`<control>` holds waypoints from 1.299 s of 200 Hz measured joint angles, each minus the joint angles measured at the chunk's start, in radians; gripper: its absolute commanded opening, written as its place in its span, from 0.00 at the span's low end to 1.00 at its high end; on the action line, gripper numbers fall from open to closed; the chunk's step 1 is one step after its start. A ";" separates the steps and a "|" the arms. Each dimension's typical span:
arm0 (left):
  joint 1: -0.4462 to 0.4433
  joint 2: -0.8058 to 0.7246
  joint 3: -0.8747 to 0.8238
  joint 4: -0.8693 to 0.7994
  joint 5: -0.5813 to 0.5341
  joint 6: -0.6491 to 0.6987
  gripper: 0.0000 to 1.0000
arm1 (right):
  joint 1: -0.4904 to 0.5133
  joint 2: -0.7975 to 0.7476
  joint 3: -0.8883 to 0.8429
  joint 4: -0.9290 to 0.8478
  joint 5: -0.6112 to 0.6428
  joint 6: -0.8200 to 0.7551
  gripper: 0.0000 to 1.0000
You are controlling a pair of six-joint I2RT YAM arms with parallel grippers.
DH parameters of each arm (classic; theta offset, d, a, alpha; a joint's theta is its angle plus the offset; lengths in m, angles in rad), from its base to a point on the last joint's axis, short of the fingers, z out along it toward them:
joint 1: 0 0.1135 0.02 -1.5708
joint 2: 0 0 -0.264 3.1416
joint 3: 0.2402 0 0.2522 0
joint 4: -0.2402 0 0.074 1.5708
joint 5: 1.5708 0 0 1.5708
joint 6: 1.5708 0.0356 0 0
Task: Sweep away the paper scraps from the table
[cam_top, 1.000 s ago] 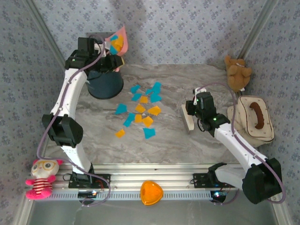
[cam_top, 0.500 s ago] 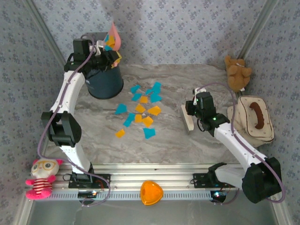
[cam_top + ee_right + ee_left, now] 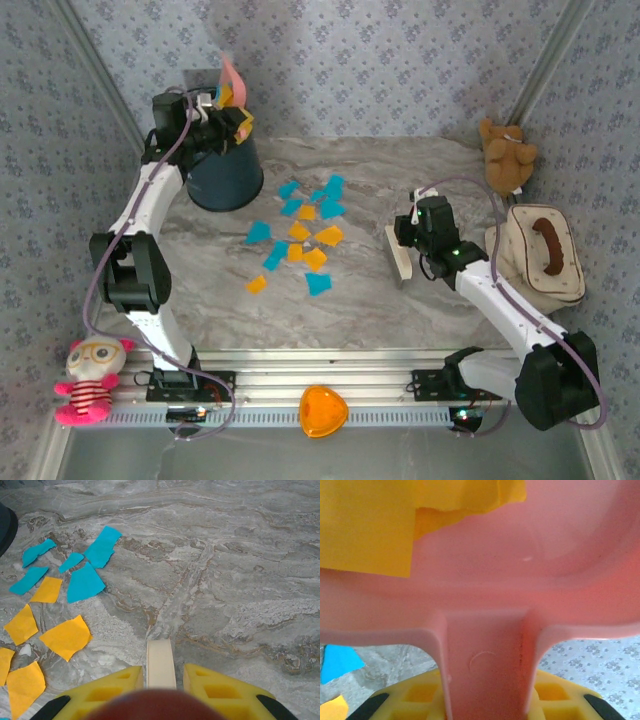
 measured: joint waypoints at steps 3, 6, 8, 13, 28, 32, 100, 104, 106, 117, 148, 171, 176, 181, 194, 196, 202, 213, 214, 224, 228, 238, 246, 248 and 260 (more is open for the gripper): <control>0.000 0.000 -0.004 0.010 0.001 -0.004 0.00 | 0.000 0.000 0.000 0.000 -0.001 0.000 0.00; 0.000 0.000 -0.007 0.019 0.002 -0.016 0.00 | 0.000 0.000 0.000 0.000 -0.002 0.000 0.00; 0.001 -0.001 -0.010 0.026 0.002 -0.022 0.00 | 0.000 0.000 0.000 0.000 -0.002 0.000 0.00; 0.002 -0.002 -0.017 0.043 0.002 -0.037 0.00 | 0.000 0.000 0.000 0.000 -0.002 0.001 0.00; 0.002 -0.006 -0.038 0.088 0.002 -0.079 0.00 | 0.000 0.000 0.000 0.000 -0.003 0.003 0.00; 0.002 -0.008 -0.044 0.101 0.002 -0.090 0.00 | 0.000 0.000 0.000 0.000 -0.004 0.003 0.00; 0.002 -0.013 -0.121 0.310 0.000 -0.287 0.00 | 0.000 0.000 0.000 0.000 -0.005 0.003 0.00; 0.002 -0.013 -0.124 0.321 0.001 -0.294 0.00 | 0.000 0.000 0.000 0.000 -0.005 0.003 0.00; 0.002 -0.013 -0.125 0.327 0.000 -0.303 0.00 | 0.000 0.000 0.000 0.000 -0.005 0.003 0.00; 0.002 -0.013 -0.133 0.358 -0.003 -0.329 0.00 | 0.000 0.000 0.000 0.000 -0.005 0.003 0.00; 0.002 -0.018 -0.151 0.426 -0.009 -0.392 0.00 | 0.000 0.000 0.000 0.000 -0.005 0.003 0.00; 0.002 -0.028 -0.186 0.494 -0.018 -0.452 0.00 | 0.000 0.000 0.000 0.000 -0.005 0.003 0.00; 0.002 -0.028 -0.193 0.510 -0.020 -0.468 0.00 | 0.000 0.000 0.000 0.000 -0.005 0.003 0.00; 0.002 -0.029 -0.198 0.525 -0.023 -0.480 0.00 | 0.000 0.000 0.000 0.000 -0.005 0.003 0.00; 0.002 -0.029 -0.210 0.551 -0.032 -0.508 0.00 | 0.000 0.000 0.000 0.000 -0.005 0.003 0.00; 0.002 -0.029 -0.213 0.557 -0.034 -0.513 0.00 | 0.000 0.000 0.000 0.000 -0.005 0.003 0.00; 0.002 -0.030 -0.220 0.568 -0.037 -0.523 0.00 | 0.000 0.000 0.000 0.000 -0.005 0.003 0.00; 0.002 -0.033 -0.235 0.589 -0.045 -0.543 0.00 | 0.000 0.000 0.000 0.000 -0.005 0.003 0.00; 0.002 -0.033 -0.235 0.589 -0.045 -0.544 0.00 | 0.000 0.000 0.000 0.000 -0.005 0.003 0.00; 0.002 -0.034 -0.244 0.603 -0.053 -0.564 0.00 | 0.000 0.000 0.000 0.000 -0.005 0.003 0.00; 0.002 -0.034 -0.247 0.611 -0.056 -0.570 0.00 | 0.000 0.000 0.000 0.000 -0.005 0.003 0.00; 0.002 -0.034 -0.254 0.627 -0.063 -0.589 0.00 | 0.000 0.000 0.000 0.000 -0.005 0.003 0.00; 0.002 -0.034 -0.259 0.643 -0.068 -0.605 0.00 | 0.000 0.000 0.000 0.000 -0.005 0.003 0.00; 0.002 -0.034 -0.261 0.648 -0.068 -0.610 0.00 | 0.000 0.000 0.000 0.000 -0.005 0.003 0.00; 0.002 -0.037 -0.270 0.671 -0.080 -0.636 0.00 | 0.000 0.000 0.000 0.000 -0.005 0.003 0.00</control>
